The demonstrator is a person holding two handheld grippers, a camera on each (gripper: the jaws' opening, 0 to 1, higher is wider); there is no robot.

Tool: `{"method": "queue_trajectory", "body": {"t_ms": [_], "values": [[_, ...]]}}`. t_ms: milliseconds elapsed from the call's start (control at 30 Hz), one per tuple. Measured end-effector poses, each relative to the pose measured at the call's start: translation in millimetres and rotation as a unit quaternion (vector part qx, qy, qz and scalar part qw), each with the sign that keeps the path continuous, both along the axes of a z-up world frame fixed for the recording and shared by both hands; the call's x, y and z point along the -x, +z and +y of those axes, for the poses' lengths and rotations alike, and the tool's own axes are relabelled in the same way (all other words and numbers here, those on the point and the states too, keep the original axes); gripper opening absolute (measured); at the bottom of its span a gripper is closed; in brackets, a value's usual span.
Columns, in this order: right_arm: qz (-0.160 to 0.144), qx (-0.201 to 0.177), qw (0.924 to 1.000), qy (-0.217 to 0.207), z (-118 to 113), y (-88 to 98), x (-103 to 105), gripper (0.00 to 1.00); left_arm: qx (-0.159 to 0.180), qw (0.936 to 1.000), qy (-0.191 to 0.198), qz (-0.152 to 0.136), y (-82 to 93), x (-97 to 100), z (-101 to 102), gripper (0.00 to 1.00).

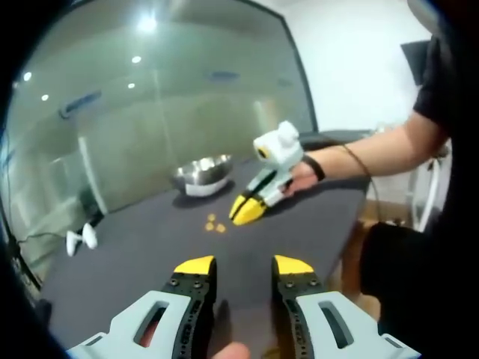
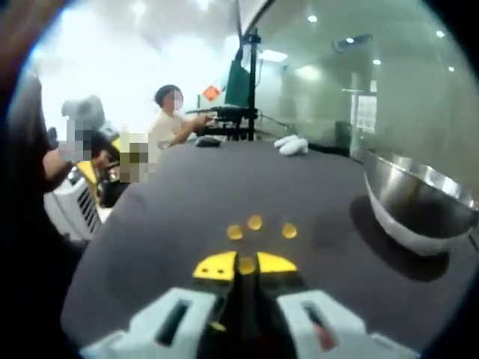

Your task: Pick up the QQ candy scattered on the table and place it into the stainless steel bowl on the table

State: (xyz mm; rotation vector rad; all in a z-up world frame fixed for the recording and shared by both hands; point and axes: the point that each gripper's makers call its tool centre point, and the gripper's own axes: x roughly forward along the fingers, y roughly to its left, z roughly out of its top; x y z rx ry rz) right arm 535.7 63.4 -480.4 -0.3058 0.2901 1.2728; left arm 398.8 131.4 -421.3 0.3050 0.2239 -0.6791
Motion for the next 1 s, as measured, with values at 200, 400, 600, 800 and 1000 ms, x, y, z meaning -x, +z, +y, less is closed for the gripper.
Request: {"method": "queue_trajectory", "body": {"t_ms": [200, 400, 600, 800, 1000], "values": [[-0.002, -0.003, 1.0000, -0.003, 0.6, 0.4, 0.0, 0.09, 0.000, 1.0000, 0.000, -0.001, 1.5, 0.1, 0.9, 0.31], [-0.007, -0.002, 0.9999, -0.008, -1.1, 3.0, 2.3, 0.09, 0.003, 1.0000, 0.001, -0.002, 1.5, 0.8, 1.8, 0.31], [-0.040, -0.026, 0.9983, -0.034, -11.8, 41.0, -12.1, 0.09, 0.002, 1.0000, -0.001, -0.002, 0.0, 1.2, 0.4, 0.31], [-0.113, -0.068, 0.9825, -0.132, -39.8, 99.8, -64.3, 0.09, 0.005, 1.0000, -0.004, -0.004, 1.0, 0.4, -2.5, 0.31], [-0.121, -0.080, 0.9630, -0.227, -70.8, 117.1, -122.4, 0.09, 0.009, 0.9999, -0.013, -0.005, 0.7, 2.4, -9.1, 0.31]]}}
